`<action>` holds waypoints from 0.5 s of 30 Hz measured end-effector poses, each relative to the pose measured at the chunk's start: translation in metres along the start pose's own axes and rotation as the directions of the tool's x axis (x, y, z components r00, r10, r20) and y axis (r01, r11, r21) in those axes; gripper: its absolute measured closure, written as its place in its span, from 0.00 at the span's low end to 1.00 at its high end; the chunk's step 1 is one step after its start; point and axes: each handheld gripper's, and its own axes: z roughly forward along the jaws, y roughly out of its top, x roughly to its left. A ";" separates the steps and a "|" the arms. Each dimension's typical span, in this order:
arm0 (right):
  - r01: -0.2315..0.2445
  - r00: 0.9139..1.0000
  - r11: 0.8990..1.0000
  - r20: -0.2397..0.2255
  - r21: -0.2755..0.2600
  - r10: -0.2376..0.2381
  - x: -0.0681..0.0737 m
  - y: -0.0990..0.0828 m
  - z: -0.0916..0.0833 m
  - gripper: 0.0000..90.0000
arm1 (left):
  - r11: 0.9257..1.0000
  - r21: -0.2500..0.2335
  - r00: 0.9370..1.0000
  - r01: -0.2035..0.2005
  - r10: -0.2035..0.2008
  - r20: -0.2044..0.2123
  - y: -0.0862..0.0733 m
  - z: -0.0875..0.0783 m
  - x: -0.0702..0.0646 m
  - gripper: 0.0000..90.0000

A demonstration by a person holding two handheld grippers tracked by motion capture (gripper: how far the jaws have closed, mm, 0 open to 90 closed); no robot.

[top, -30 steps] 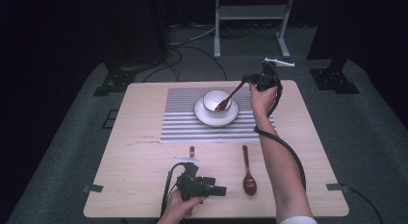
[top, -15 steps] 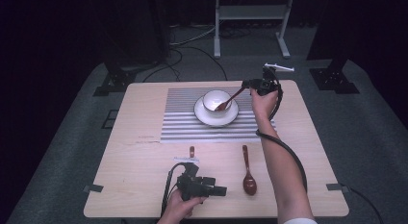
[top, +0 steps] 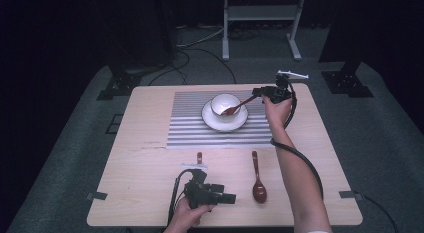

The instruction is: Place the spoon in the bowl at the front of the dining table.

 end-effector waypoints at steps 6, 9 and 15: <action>-0.009 1.000 1.000 -0.018 0.019 0.010 -0.006 -0.005 -0.002 0.78 | 1.000 -0.005 1.000 -0.001 0.001 -0.007 0.000 -0.001 -0.001 0.06; -0.013 1.000 1.000 -0.026 0.024 0.013 -0.007 -0.007 -0.004 0.77 | 1.000 -0.007 1.000 0.002 -0.002 -0.009 -0.001 -0.001 -0.001 0.06; -0.004 0.999 0.999 -0.045 0.036 0.006 -0.011 -0.009 -0.011 0.75 | 1.000 -0.001 1.000 -0.002 0.002 -0.010 0.000 0.000 0.000 0.06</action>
